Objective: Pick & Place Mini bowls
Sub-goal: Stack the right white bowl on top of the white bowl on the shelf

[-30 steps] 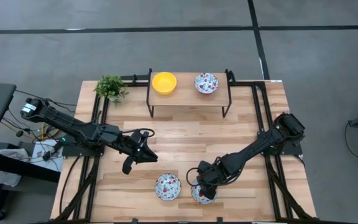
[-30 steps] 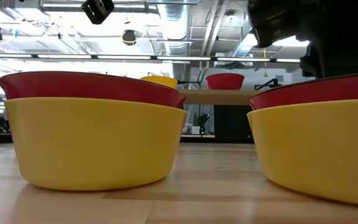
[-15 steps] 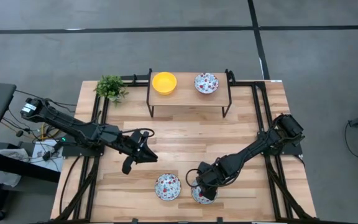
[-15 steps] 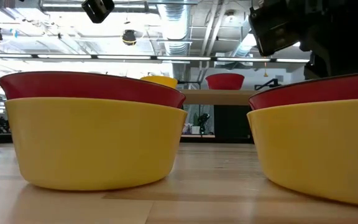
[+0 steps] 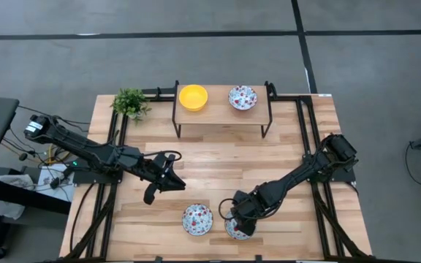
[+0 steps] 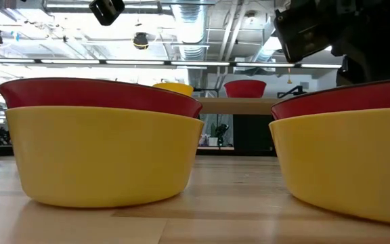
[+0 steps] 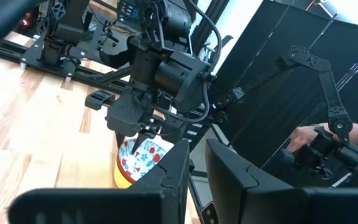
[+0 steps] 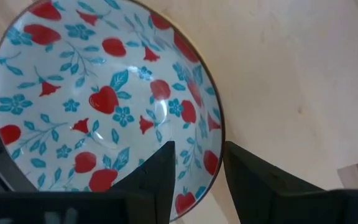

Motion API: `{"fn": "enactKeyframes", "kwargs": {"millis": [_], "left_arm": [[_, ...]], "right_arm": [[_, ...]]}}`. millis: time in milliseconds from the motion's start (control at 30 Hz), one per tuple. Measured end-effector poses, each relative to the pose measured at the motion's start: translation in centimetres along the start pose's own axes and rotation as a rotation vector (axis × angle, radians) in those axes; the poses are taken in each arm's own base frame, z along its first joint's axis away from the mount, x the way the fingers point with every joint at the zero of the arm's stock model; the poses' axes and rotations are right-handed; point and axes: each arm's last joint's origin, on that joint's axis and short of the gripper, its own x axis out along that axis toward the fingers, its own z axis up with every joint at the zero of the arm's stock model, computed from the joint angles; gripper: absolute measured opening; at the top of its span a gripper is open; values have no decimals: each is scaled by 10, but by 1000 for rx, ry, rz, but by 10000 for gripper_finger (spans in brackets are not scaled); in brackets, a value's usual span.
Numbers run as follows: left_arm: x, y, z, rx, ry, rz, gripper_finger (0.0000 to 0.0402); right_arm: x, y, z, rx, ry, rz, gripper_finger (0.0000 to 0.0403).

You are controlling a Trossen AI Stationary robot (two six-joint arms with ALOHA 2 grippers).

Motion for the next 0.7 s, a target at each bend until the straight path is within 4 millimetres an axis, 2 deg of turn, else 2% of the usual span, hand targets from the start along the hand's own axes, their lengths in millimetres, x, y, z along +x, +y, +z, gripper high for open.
{"fn": "enactKeyframes", "kwargs": {"millis": [333,700], "left_arm": [[0,0,0,0,0,0,53],[0,0,0,0,0,0,53]], "right_arm": [[-13,3,6,-10,15,-3,124],[-12,1,9,-14,-29,-34,123]]}}
